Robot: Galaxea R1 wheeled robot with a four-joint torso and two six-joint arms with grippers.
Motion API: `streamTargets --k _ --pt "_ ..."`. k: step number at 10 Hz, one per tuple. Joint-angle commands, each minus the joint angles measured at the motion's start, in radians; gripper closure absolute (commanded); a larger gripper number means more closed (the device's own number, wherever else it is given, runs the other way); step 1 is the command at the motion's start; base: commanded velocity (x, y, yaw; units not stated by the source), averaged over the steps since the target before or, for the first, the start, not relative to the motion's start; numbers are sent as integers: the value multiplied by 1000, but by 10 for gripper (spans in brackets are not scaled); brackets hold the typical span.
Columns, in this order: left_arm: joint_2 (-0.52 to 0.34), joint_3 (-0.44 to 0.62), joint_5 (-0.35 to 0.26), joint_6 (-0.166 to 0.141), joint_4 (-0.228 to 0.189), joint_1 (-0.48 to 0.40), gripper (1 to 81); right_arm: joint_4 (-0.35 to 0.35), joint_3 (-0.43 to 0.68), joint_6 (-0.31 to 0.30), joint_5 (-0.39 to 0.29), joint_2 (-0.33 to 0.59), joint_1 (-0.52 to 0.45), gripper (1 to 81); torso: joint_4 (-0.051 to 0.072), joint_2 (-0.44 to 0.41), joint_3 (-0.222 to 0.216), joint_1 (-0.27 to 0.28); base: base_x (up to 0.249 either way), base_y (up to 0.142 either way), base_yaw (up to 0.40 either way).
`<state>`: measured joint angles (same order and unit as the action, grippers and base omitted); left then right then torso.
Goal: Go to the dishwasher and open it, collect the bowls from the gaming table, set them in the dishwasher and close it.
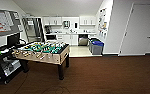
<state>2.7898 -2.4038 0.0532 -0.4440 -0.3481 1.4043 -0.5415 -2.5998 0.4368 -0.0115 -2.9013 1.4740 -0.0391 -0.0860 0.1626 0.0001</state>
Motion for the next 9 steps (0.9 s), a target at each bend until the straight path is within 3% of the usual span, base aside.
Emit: streamTargets --k 1,3,9 --pt "-8 11 -39 8 -15 -55 811 5 -2 3 -70 14 -51 811 0 0 0 0 157 -74 0" --pt "-8 12 -39 8 -15 -55 811 3 -3 3 -68 14 -53 811 0 0 0 0 157 -70 0" --pt "-12 12 -38 8 -15 -57 811 2 -2 3 -67 15 -48 811 0 0 0 0 142 0 0"
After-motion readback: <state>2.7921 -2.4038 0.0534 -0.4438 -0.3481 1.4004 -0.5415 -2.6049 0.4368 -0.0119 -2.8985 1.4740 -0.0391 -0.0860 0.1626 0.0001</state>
